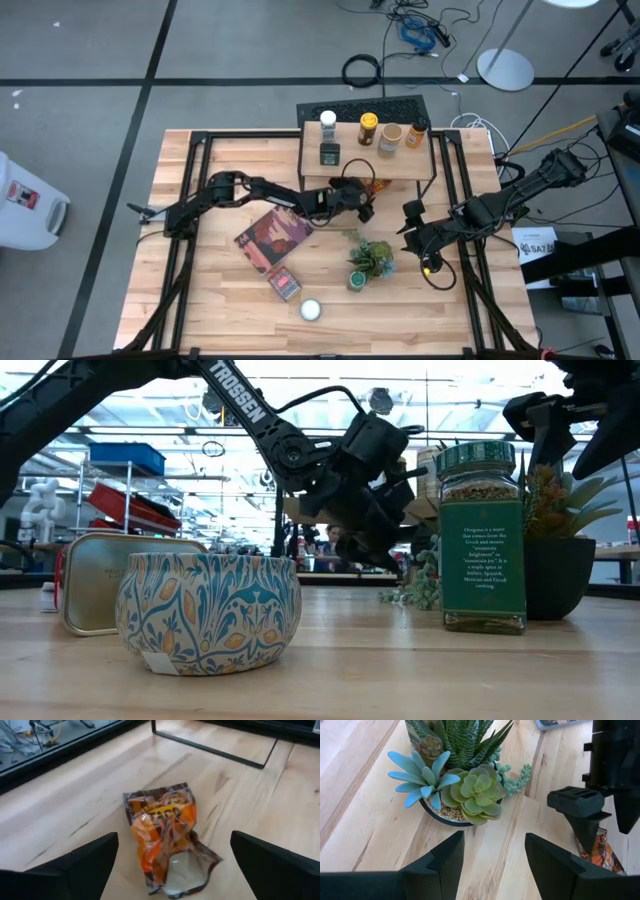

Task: Shelf spices
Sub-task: Put the orange seasoning bag on the shelf

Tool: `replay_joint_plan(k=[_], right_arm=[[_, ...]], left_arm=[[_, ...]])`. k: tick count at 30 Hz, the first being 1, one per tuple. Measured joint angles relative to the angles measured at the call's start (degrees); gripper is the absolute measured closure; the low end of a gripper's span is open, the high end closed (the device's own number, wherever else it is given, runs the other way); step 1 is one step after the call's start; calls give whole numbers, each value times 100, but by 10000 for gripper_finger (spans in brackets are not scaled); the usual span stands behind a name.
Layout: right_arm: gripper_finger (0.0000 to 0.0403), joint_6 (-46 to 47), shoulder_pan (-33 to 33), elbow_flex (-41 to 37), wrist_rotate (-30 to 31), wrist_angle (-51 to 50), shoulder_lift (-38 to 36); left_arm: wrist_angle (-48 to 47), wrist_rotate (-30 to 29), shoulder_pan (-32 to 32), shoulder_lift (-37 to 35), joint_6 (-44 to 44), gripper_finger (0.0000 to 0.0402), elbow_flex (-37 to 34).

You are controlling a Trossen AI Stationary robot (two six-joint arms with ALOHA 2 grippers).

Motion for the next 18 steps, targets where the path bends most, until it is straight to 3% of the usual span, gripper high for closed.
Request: replay_joint_plan(k=[18], right_arm=[[204,-7,-4,0,26,63,-2]], left_arm=[[-163,13,34,-2,-463,21,3]])
